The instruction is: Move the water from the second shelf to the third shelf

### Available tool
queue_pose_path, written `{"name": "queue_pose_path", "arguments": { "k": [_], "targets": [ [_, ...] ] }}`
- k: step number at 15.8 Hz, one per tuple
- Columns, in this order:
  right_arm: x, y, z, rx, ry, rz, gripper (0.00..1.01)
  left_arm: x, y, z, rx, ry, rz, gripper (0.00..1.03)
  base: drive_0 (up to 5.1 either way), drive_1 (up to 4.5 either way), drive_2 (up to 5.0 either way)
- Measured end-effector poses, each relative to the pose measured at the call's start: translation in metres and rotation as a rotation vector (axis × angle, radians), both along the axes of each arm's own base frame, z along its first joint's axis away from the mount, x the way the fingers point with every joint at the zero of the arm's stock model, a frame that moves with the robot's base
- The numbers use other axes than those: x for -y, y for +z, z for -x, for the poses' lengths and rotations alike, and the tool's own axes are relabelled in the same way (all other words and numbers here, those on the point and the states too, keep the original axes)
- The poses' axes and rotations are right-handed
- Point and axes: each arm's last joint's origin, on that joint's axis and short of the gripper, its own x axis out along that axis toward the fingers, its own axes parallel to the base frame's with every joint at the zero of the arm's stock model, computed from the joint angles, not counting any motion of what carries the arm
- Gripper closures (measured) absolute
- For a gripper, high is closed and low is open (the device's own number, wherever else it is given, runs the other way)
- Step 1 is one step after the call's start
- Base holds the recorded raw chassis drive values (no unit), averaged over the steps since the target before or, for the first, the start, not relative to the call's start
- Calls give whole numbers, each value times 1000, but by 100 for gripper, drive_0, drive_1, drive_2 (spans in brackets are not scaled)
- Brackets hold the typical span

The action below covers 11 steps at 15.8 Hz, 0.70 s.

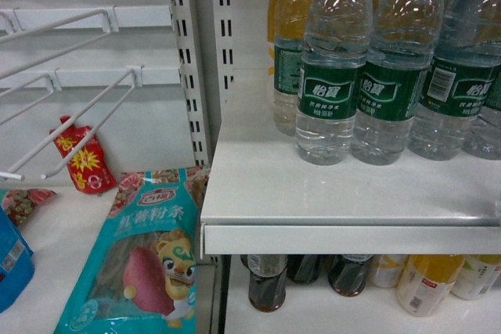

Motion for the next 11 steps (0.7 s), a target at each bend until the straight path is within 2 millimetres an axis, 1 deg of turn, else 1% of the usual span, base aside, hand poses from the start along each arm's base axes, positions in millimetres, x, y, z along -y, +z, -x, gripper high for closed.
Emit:
{"name": "queue_pose_path", "arguments": {
  "k": [4,11],
  "targets": [
    [-8,-4,-20,-16,6,-20,62,0,0,0,0,0,0,5,0,0,0],
    [-22,-6,-39,-22,5,-57,62,0,0,0,0,0,0,5,0,0,0]
  ]
}}
